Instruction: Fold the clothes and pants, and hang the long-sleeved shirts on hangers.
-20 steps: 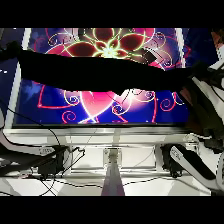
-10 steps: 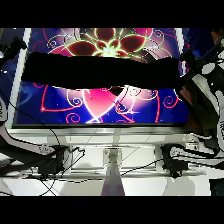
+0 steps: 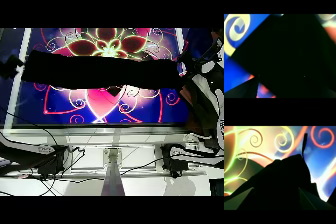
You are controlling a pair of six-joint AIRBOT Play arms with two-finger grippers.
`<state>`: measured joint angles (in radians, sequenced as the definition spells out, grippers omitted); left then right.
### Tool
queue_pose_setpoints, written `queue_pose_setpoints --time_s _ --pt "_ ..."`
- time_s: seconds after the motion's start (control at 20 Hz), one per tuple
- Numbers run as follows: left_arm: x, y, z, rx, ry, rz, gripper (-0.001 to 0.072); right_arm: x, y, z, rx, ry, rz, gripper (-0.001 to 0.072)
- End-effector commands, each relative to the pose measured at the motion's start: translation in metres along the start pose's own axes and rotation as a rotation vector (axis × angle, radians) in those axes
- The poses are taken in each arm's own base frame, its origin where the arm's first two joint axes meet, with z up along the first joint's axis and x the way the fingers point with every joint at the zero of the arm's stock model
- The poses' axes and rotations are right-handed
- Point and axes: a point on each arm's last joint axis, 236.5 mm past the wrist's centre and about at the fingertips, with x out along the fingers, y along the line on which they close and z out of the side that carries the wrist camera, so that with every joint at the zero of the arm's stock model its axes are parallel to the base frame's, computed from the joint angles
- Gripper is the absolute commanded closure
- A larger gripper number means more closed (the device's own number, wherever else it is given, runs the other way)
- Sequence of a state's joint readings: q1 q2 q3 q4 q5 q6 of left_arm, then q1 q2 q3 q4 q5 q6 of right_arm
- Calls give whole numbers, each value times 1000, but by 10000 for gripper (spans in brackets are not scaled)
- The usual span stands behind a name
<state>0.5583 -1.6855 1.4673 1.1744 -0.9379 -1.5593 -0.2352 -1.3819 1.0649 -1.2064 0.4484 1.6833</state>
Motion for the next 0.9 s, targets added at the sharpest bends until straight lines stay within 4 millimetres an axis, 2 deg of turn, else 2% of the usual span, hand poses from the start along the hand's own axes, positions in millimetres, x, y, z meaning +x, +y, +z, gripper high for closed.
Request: queue_pose_setpoints --time_s 0.0,0.15,0.2,0.35,0.45,0.6,0.65,0.7,0.75,0.8,0.85 --pt "4 35 -47 -107 164 65 145 0 0 -6 -4 25 -3 102" --pt "24 47 -52 -204 115 83 119 0 -1 -10 -5 45 -5 102" --pt "30 47 -46 -237 68 67 118 0 -1 -12 -5 52 -6 102" --pt "41 34 -8 -365 -120 -31 118 0 0 -14 -16 60 -6 103" --pt "53 27 0 -424 -162 -68 119 0 6 -19 -99 70 6 106" --pt "75 26 4 -427 -207 -62 119 2 21 -26 -146 76 29 120" --pt "79 25 9 -401 -236 -56 120 2 25 -27 -152 77 35 163" --pt "82 26 12 -354 -261 -46 142 2 29 -28 -158 78 41 169" --pt "84 26 15 -310 -278 -37 210 1 34 -27 -164 75 48 170" --pt "84 26 18 -247 -293 -26 383 0 41 -26 -172 70 59 202" --pt "81 24 20 -185 -300 -20 617 -1 50 -23 -183 61 74 381"
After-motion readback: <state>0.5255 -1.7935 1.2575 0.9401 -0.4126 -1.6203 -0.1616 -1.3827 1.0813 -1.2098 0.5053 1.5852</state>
